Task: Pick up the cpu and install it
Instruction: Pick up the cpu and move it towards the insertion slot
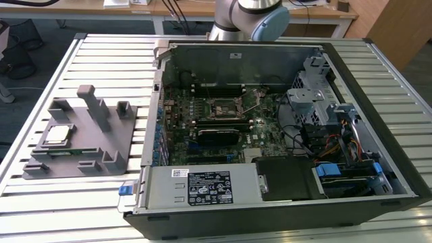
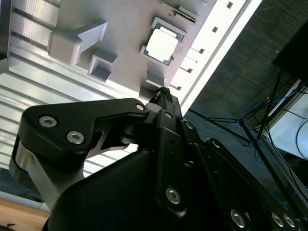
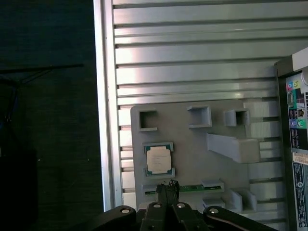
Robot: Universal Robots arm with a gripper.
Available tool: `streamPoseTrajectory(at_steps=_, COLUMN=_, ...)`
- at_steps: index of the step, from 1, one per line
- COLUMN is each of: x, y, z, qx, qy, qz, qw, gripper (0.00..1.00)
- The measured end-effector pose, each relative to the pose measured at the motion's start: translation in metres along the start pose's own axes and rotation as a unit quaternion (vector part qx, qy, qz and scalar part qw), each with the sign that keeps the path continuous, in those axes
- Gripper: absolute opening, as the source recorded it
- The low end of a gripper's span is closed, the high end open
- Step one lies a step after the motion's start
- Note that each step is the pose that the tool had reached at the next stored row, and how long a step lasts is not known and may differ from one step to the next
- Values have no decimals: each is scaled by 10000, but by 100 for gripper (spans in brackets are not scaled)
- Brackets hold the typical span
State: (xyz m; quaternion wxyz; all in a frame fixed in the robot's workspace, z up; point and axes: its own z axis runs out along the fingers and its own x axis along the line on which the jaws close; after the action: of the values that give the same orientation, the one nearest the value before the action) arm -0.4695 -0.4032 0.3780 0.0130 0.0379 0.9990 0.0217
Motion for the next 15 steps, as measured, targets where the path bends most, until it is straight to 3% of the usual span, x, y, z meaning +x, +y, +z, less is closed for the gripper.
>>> streamPoseTrajectory(at_steps=7, x=2, y=-2, z=47, qx=0, qy=2, qz=-4, qw=10000, gripper=11)
streamPoseTrajectory(at_steps=9, x=3, y=-3, z=84, qx=1, qy=14, qz=-12, qw=10000, gripper=16)
streamPoseTrajectory(at_steps=11, x=3, y=-5, z=119, qx=1, qy=24, qz=-28, qw=10000, gripper=29)
streamPoseTrajectory(at_steps=12, x=4, y=-6, z=137, qx=1, qy=30, qz=-40, qw=10000, gripper=29)
streamPoseTrajectory(at_steps=14, x=4, y=-9, z=174, qx=0, qy=41, qz=-95, qw=9999, gripper=41)
streamPoseTrajectory(at_steps=15, x=5, y=-11, z=192, qx=0, qy=47, qz=-130, qw=9999, gripper=41)
